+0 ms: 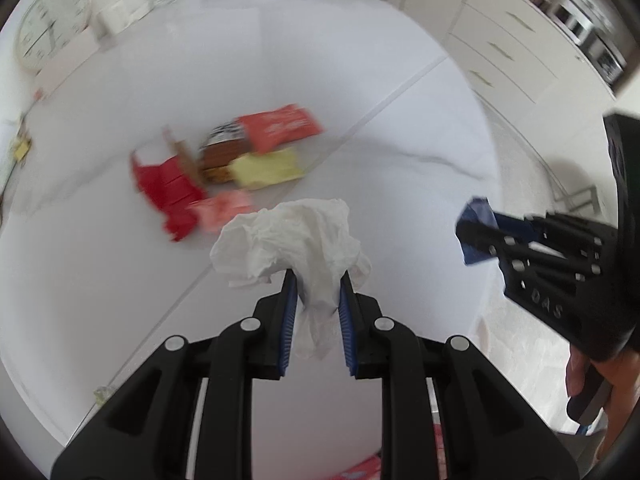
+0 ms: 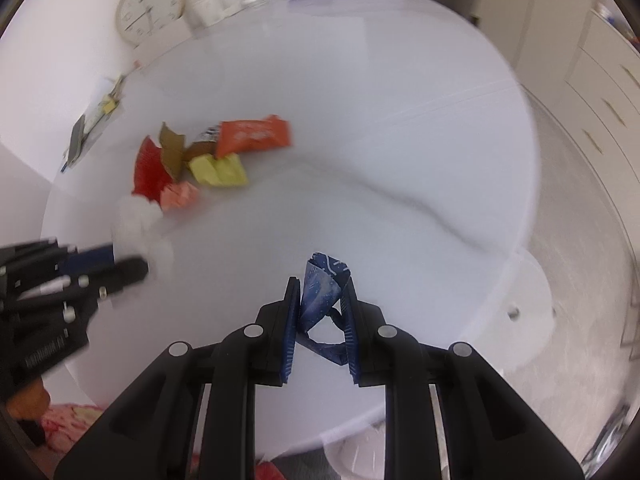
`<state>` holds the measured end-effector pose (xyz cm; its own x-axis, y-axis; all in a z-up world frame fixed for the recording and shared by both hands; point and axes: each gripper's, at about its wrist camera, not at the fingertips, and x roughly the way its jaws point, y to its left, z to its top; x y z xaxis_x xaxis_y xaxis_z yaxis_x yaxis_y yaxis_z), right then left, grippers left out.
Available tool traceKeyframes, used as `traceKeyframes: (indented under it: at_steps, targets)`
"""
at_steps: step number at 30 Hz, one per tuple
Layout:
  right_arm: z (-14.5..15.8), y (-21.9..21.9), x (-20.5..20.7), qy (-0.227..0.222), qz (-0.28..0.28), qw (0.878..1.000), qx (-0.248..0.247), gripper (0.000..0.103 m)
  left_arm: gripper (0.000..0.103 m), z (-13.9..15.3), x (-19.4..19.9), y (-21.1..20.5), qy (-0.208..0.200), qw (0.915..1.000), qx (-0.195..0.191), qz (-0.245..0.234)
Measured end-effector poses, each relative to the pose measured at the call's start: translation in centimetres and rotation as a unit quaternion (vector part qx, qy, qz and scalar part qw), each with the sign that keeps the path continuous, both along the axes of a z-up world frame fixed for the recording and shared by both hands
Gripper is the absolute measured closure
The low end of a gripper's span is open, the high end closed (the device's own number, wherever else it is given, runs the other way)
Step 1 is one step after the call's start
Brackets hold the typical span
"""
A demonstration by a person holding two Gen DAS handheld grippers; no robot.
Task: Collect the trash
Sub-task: 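Carry the white tissue and blue wrapper to the white bin and release both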
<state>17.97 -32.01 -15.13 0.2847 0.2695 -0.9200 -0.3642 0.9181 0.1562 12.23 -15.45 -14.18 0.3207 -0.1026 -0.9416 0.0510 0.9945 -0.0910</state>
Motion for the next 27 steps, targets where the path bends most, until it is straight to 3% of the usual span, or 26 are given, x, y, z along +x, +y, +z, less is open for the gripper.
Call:
traceKeyframes:
  at_steps: [6,12,17,23,24,26,27]
  targets:
    - [0.7,-8.9,-5.9,0.000,-0.070,0.998,-0.009,0.082,0.083,0.9,-1.4,-7.1,-0.016,0.9972,0.000,-0.072]
    - [0.5,-15.6,-11.6,0.012,-0.138,0.990,-0.005,0.082,0.083,0.5,-3.5,-15.0,0.002,0.9875,-0.014,-0.157]
    - [0.0,-19.7,-14.9,0.020,-0.177,0.984,0.002,0.082,0.083,-0.5,-5.3,-20.5,0.026,0.9754,-0.012,-0.218]
    - [-0.1,-21.6,-16.3,0.018,-0.194,0.981,0.010,0.081,0.083,-1.6,-6.6,-23.9,0.051,0.9671,0.000,-0.249]
    - [-0.1,-21.9,-16.4,0.018,-0.195,0.981,0.010,0.081,0.079,-1.8,-6.6,-24.1,0.054,0.9667,0.004,-0.250]
    - [-0.2,-22.3,-16.5,0.019,-0.195,0.981,0.012,0.081,0.051,-2.0,-6.6,-24.4,0.059,0.9657,0.010,-0.253]
    - [-0.3,-22.4,-16.6,0.019,-0.195,0.981,0.012,0.081,0.026,-2.0,-6.7,-24.5,0.056,0.9661,0.018,-0.252]
